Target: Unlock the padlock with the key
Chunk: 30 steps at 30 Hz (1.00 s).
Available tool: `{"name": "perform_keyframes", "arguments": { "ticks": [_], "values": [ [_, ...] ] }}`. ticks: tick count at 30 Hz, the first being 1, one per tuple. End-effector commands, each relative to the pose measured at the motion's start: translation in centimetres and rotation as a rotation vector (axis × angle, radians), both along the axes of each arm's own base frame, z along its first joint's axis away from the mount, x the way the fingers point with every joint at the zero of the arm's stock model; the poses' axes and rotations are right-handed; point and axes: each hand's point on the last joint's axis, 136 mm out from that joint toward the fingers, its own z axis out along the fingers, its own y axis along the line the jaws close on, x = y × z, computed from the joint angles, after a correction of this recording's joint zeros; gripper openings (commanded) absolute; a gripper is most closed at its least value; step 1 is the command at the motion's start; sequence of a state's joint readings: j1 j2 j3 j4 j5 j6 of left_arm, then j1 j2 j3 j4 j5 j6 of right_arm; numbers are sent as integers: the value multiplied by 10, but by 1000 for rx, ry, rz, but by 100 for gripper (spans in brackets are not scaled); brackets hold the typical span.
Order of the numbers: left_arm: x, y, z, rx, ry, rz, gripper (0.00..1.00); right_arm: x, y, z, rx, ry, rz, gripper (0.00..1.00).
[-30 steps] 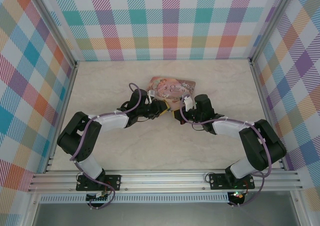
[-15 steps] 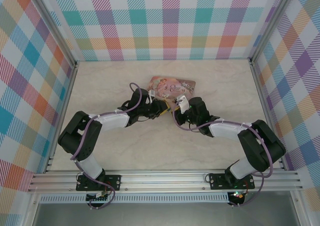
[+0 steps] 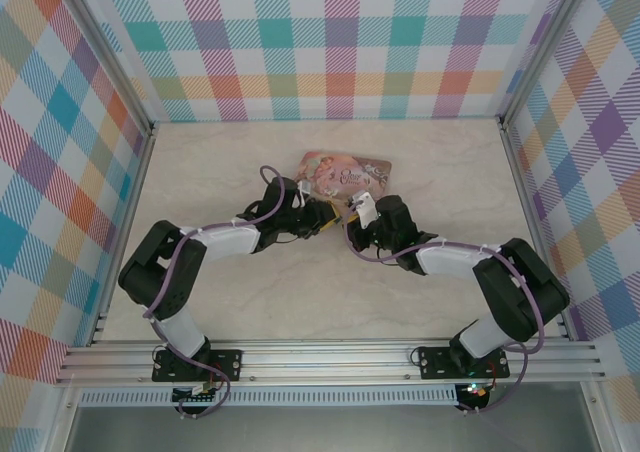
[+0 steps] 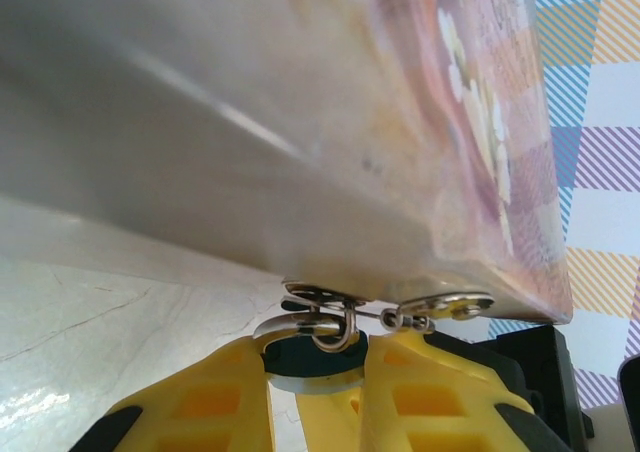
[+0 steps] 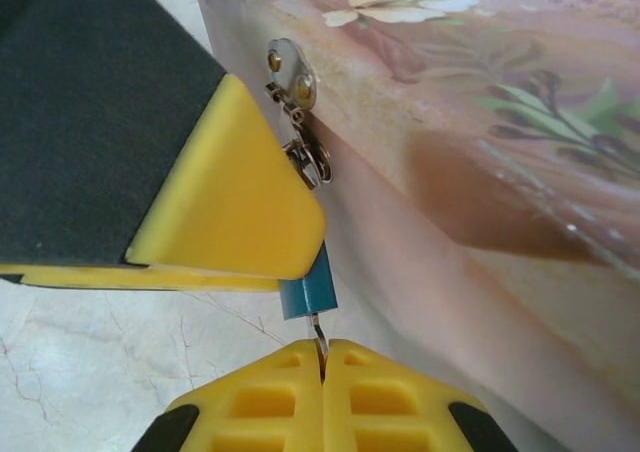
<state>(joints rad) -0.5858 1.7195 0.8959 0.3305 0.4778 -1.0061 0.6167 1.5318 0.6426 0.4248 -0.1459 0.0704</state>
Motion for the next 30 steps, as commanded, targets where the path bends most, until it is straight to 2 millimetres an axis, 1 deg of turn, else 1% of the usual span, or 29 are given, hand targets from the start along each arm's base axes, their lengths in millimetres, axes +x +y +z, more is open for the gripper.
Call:
{"name": "perform_keyframes", "arguments": {
  "ticks": [1, 3, 4, 7, 9, 12, 16, 18, 22, 24, 27, 30],
  "values": [
    [-29, -31, -4, -55, 58, -136, 21, -2, 33, 40, 197, -44, 68, 6],
    [-28, -30, -9, -49, 60, -129, 21, -3, 32, 26, 203, 12, 38, 5],
    [-27, -30, -11, -46, 55, -126, 23, -3, 32, 23, 215, 22, 31, 5],
    [-25, -26, -14, -32, 45, -119, 33, -4, 29, 6, 208, 74, -8, 5],
    [-20, -19, -15, -25, 42, -97, 39, -7, 27, -5, 198, 103, -25, 5],
    [-14, -8, -13, -21, 35, -66, 50, -11, 23, -15, 187, 135, -42, 5],
    [-12, 5, -7, -6, 17, -33, 58, -13, 21, -19, 198, 181, -63, 5],
    [-13, 13, -6, 7, 11, -6, 68, -16, 20, -22, 199, 225, -78, 5],
    [-16, 33, -4, 24, -2, 66, 81, -20, 22, -18, 239, 293, -98, 5],
    [-18, 42, -2, 28, -9, 97, 83, -22, 24, -15, 270, 325, -104, 5],
    [-21, 48, 2, 7, -8, 138, 82, -25, 27, -10, 319, 371, -111, 5],
    [-22, 51, 5, -41, 0, 181, 76, -25, 29, -3, 362, 402, -129, 5]
  ]
}}
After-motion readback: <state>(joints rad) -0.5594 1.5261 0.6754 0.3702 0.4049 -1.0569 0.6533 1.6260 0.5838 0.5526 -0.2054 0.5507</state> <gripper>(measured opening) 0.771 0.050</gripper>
